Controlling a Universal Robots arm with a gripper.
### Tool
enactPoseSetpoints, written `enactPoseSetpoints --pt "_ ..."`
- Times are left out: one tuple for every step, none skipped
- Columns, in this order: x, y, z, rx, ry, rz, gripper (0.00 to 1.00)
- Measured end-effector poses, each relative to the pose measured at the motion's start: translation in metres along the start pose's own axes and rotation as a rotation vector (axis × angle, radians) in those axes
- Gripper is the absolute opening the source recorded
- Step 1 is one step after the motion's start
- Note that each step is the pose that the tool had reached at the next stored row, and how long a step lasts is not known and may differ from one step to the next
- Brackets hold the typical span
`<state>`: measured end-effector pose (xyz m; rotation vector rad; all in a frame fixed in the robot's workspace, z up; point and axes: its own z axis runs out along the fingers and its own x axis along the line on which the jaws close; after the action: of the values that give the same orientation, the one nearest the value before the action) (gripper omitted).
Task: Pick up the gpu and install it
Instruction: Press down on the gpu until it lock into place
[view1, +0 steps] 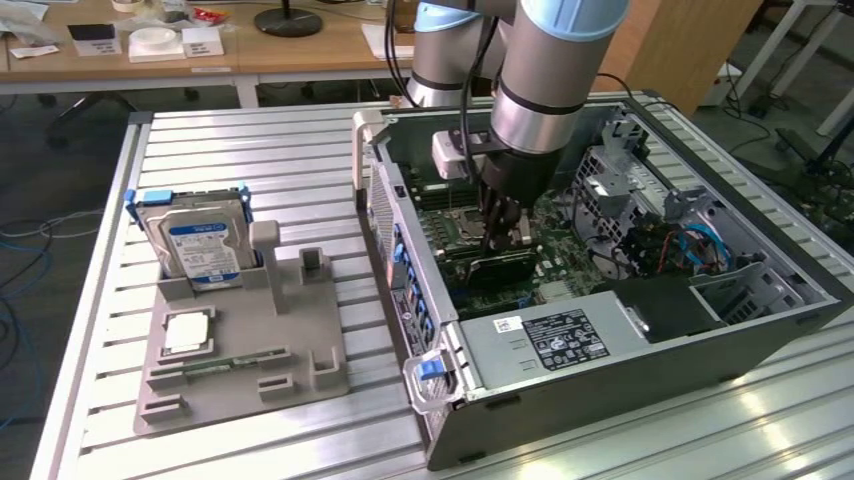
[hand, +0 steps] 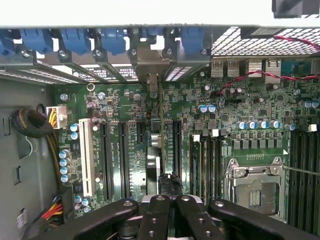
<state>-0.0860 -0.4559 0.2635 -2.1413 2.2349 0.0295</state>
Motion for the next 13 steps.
enactPoseSetpoints --pt "0.0000 0.0000 0.0000 0.0000 0.0000 0.000 0.11" --pt "0.0000 0.0002 0.0004 0.0001 -0.0001 0.000 0.11" --pt "0.0000 0.0003 0.0006 0.0001 -0.0001 0.000 0.11" --pt "0.0001 0.0003 0.0006 0.0001 -0.0001 0.000 0.11" --pt "0.0001 0.0003 0.0006 0.0000 0.0000 0.000 0.11" --pt "0.0000 0.0003 0.0006 0.0000 -0.0001 0.000 0.11" --pt "0.0000 0.0004 0.0006 0.0000 0.0000 0.000 0.11" --pt "0.0000 0.0004 0.0006 0.0000 0.0000 0.000 0.11" --pt "0.0000 0.0004 0.0010 0.0001 -0.0002 0.000 0.11" --pt "0.0001 0.0004 0.0015 0.0000 0.0001 0.000 0.11" --pt "0.0001 0.0005 0.0015 -0.0001 0.0003 0.000 0.11" --pt "0.0001 0.0005 0.0015 -0.0001 0.0003 0.000 0.11" --pt "0.0001 0.0005 0.0015 -0.0001 0.0002 0.000 0.11"
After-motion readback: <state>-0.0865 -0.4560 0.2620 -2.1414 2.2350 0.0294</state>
